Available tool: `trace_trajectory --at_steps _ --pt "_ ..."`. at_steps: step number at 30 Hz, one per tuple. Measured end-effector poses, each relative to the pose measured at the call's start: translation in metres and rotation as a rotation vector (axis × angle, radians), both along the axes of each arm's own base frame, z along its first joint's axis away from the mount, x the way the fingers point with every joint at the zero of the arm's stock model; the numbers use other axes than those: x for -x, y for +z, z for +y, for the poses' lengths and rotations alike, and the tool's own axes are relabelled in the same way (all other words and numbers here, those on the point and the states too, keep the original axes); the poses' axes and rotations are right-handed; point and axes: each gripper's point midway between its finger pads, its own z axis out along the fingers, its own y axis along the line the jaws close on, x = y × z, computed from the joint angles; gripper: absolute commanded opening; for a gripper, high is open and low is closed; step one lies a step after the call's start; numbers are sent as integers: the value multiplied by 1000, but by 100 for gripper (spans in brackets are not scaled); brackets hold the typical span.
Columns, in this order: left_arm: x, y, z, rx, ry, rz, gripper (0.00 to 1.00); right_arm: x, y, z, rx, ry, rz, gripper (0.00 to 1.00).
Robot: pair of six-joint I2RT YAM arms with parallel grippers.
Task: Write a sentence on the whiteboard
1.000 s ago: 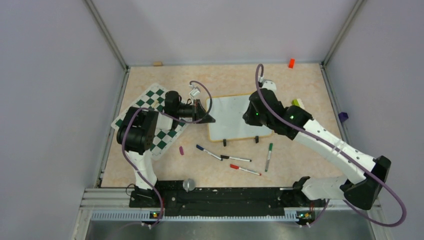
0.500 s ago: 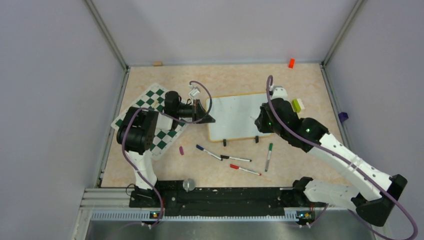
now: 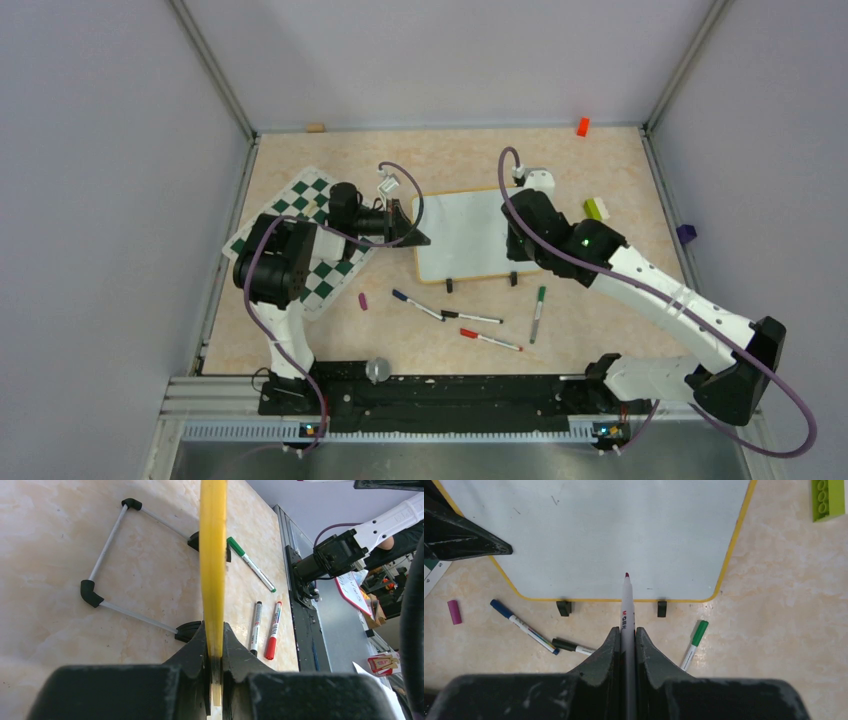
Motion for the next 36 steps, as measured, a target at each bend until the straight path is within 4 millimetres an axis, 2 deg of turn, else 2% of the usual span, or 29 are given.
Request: trace_trajectory --at_steps 8,15,21,25,30,36 --pt "0 -1 0 -1 3 3 0 -2 20 37 24 55 -44 0" --pt "0 0 1 -1 4 3 0 -13 14 53 36 60 -40 0" --pt "1 2 1 5 -2 12 0 -30 26 75 12 69 -72 0" --pt "1 2 0 7 -3 15 0 -36 28 83 10 74 -82 0" --pt "2 4 0 12 -7 19 0 -39 25 94 19 128 -82 0" --pt "3 10 1 33 -13 22 0 -40 30 114 -18 232 -112 0"
